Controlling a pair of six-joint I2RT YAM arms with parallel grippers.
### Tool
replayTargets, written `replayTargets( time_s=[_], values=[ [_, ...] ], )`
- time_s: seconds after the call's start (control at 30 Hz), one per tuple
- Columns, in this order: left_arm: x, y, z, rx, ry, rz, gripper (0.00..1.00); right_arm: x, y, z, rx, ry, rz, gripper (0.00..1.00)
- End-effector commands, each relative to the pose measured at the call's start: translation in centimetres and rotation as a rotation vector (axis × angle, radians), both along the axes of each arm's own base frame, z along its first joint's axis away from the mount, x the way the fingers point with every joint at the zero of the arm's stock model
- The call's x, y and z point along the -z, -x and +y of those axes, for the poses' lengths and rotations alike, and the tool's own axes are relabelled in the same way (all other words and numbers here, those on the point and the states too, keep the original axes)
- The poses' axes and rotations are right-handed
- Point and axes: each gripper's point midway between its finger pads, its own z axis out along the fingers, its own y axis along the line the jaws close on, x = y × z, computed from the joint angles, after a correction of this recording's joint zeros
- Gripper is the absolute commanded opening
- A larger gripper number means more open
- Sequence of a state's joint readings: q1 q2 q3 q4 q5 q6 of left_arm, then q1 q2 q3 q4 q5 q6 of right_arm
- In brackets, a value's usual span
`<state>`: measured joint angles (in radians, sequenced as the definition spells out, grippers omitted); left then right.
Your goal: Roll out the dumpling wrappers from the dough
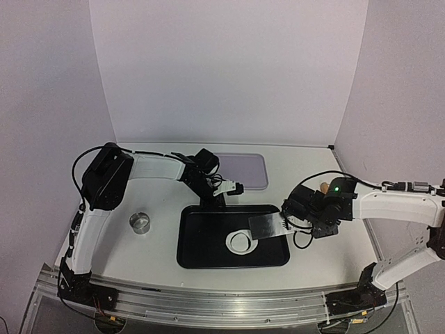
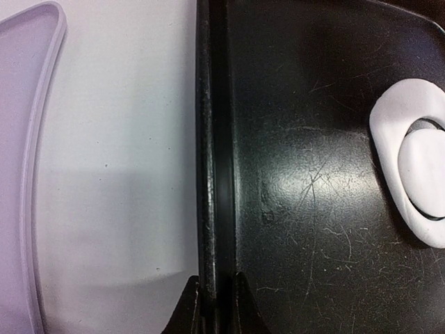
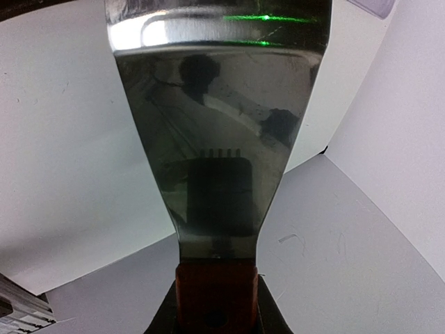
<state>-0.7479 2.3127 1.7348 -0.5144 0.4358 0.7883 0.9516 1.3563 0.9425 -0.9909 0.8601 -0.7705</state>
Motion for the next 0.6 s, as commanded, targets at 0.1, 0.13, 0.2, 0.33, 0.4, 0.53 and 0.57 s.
replayTargets(
  time_s=[0.1,0.13,0.2,0.33,0.4,0.53,0.57],
  values=[
    [1.8,-0.3,0.6,0.076,-0.081,-0.092,0.0,-0.9,-1.4,0.5,0.05,-0.024,-0.066,0.0],
    [1.8,-0.2,0.6,0.077,-0.081,-0.09,0.0,-1.0,-1.6,0.2,0.069,-0.021,-0.077,0.0],
    [1.7,-0.2,0.6,0.078,-0.08,-0.089,0.0,-0.9,-1.9,-0.6,0.112,-0.006,-0.082,0.0],
    [1.4,-0.2,0.7,0.082,-0.079,-0.095,0.0,-1.7,-2.6,-1.7,0.212,-0.024,-0.104,0.0],
    [1.4,-0.2,0.7,0.082,-0.079,-0.097,0.0,-1.8,-2.8,-1.9,0.239,-0.043,-0.093,0.0],
    [1.4,-0.3,0.7,0.083,-0.077,-0.103,0.0,-0.3,-2.2,-1.7,0.244,-0.03,-0.026,0.0],
    [1.3,-0.3,0.6,0.082,-0.075,-0.104,0.0,0.1,-2.0,-1.6,0.247,-0.039,-0.005,0.0]
  ],
)
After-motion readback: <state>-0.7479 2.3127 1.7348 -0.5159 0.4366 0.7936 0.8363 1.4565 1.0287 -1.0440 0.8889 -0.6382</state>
